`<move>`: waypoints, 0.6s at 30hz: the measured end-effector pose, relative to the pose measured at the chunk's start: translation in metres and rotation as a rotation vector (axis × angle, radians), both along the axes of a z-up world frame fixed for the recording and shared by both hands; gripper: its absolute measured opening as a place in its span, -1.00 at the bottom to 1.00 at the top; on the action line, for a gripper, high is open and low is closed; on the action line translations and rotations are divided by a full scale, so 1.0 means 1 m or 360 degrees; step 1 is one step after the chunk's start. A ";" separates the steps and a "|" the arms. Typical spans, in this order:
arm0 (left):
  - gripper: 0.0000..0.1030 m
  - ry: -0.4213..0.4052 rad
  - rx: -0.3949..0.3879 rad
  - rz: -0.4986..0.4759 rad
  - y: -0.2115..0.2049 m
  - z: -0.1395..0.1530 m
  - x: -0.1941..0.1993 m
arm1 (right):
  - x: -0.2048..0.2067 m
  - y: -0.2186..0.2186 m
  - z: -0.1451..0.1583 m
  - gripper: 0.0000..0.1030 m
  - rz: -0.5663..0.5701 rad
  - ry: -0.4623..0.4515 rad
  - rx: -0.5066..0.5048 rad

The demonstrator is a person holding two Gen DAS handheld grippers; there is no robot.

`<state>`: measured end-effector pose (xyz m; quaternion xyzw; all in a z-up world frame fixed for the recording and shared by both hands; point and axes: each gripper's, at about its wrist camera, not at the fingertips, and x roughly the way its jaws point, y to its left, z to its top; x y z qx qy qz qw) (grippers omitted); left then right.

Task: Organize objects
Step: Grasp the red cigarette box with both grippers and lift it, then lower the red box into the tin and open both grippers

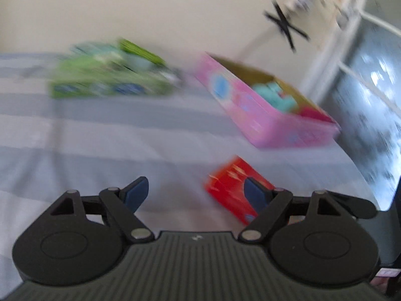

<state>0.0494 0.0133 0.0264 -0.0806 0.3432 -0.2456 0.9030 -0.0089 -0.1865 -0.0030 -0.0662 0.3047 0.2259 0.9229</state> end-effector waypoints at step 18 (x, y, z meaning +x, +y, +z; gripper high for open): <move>0.32 -0.0159 0.0058 -0.0214 -0.110 0.057 0.026 | 0.012 -0.052 0.039 0.11 -0.0253 -0.0427 0.0175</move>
